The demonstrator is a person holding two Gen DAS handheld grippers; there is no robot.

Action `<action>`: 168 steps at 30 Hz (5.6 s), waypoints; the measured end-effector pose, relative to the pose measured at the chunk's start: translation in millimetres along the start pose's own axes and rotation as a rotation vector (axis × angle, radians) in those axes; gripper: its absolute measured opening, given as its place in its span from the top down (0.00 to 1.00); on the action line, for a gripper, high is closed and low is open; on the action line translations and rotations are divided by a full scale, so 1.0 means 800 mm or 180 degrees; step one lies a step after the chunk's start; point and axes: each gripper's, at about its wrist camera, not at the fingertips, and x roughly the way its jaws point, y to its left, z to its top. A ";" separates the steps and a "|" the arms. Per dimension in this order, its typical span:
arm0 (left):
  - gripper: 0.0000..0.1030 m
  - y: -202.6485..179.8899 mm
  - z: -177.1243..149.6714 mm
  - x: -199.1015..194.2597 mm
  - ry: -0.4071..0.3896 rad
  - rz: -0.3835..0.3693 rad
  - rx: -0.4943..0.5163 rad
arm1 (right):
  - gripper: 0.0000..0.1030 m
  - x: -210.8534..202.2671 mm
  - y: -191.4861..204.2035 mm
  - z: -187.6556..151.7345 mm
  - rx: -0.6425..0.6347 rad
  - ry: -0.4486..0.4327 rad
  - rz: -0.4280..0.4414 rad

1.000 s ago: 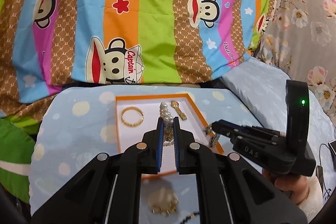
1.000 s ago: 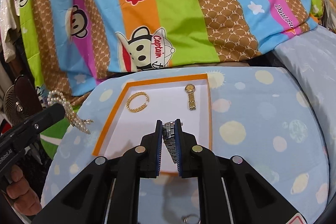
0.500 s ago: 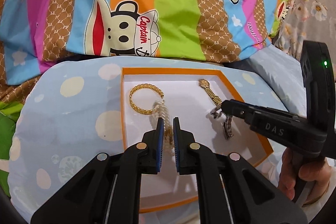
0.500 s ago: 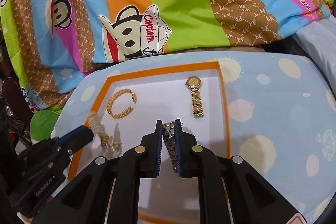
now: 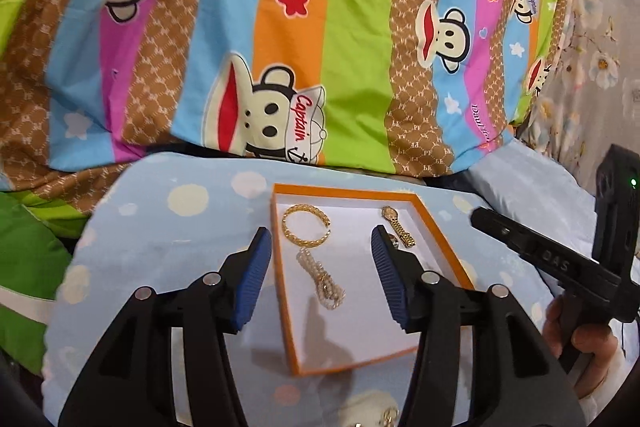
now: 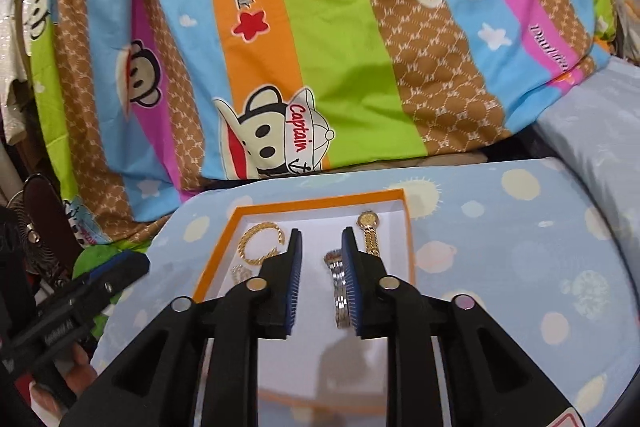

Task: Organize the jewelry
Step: 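Carry the silver watch and pearl bracelet into the box and open both tools, then grasp the black bead bracelet with the left tool, then grasp the silver ring with the right tool, then carry the bead bracelet and silver ring into the box and open both tools, then withdraw both tools and move the right tool toward the gold hoop earring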

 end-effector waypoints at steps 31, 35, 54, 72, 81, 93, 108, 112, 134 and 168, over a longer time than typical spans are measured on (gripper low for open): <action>0.46 -0.101 -0.195 -0.033 0.0985 0.0224 0.0404 | 0.75 -0.129 -0.035 -0.205 0.0057 0.0438 -0.0424; 0.63 -0.104 -0.198 -0.033 0.0934 0.0322 0.0485 | 0.75 -0.124 -0.037 -0.204 0.0056 0.0465 -0.0420; 0.93 -0.058 -0.194 -0.061 0.0892 0.0253 0.0267 | 0.72 -0.058 -0.004 -0.171 -0.0190 0.0584 -0.0358; 0.93 -0.050 -0.201 -0.057 0.0891 0.0175 0.0189 | 0.92 -0.041 -0.017 -0.173 -0.0060 0.0717 -0.0395; 0.93 -0.049 -0.201 -0.057 0.0890 0.0175 0.0189 | 0.95 -0.053 -0.011 -0.172 -0.0080 0.0595 -0.0391; 0.93 -0.058 -0.181 -0.076 0.0800 -0.0023 0.0129 | 0.96 -0.084 0.003 -0.163 -0.0103 0.0409 -0.0260; 0.93 -0.137 -0.039 -0.089 0.0160 -0.0593 0.0441 | 0.96 -0.079 0.011 -0.079 -0.0195 0.0157 -0.0120; 0.93 -0.141 -0.006 -0.051 0.0125 -0.0618 0.0417 | 0.96 -0.064 0.003 -0.062 -0.0155 0.0143 -0.0136; 0.77 -0.046 0.017 0.138 0.0507 0.0056 0.0339 | 0.96 0.070 0.023 -0.065 -0.0308 0.0637 0.0035; 0.63 -0.019 -0.112 -0.033 0.0446 0.0299 0.0130 | 0.71 -0.104 -0.026 -0.141 0.0027 0.0221 -0.0406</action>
